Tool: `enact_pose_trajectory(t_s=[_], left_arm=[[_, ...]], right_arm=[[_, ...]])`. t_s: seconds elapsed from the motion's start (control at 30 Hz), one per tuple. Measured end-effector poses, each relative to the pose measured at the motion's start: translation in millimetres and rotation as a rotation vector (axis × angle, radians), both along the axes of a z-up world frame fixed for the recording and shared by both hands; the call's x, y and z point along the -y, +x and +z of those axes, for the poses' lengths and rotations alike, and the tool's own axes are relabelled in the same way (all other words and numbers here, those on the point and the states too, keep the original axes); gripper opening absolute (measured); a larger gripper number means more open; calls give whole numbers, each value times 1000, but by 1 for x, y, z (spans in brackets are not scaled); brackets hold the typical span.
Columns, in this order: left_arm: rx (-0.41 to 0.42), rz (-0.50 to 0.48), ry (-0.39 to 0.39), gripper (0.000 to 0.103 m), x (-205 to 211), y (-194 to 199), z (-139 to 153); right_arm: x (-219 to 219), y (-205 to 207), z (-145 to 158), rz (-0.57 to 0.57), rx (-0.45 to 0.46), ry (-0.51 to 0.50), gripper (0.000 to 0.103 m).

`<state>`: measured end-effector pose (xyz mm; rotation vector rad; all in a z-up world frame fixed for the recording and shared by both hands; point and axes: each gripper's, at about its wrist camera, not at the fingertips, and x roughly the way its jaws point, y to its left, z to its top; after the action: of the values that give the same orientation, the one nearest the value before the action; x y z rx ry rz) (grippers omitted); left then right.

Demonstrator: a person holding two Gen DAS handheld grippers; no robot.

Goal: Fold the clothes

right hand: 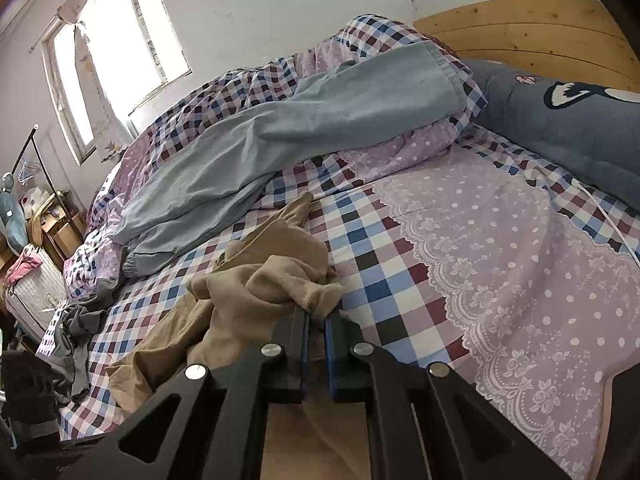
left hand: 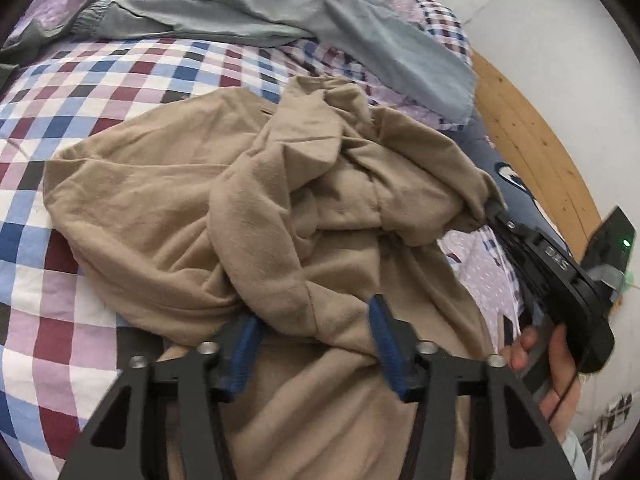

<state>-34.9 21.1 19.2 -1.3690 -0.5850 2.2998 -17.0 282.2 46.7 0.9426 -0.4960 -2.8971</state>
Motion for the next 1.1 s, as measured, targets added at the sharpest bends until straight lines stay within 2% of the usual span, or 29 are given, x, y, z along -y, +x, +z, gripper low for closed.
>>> enact_pose_trajectory(t_s=[0.03,0.13,0.3,0.43,0.57,0.8,1.1], left_arm=[[-6,6,4,19,3,-1,1],[-23,25,15,9,11,-3,4],[-52,56,34,6,25,-7,9],[-104,105,69,5,57,-11,25],[-142,155,69,4,94,-21,41],[-200,255,20,3,158,-34,78],[-240,310,-151,3,204,-73,134]], right_arm=[[0,0,0,0,-1,2,5],[0,1,0,-2,-6,6,5],[-7,4,4,-23,-28,1,5],[-15,6,8,-37,-47,-14,5],[-22,7,14,-56,-71,-31,5],[-34,11,21,-87,-104,-64,5],[-62,21,29,-154,-145,-134,5]])
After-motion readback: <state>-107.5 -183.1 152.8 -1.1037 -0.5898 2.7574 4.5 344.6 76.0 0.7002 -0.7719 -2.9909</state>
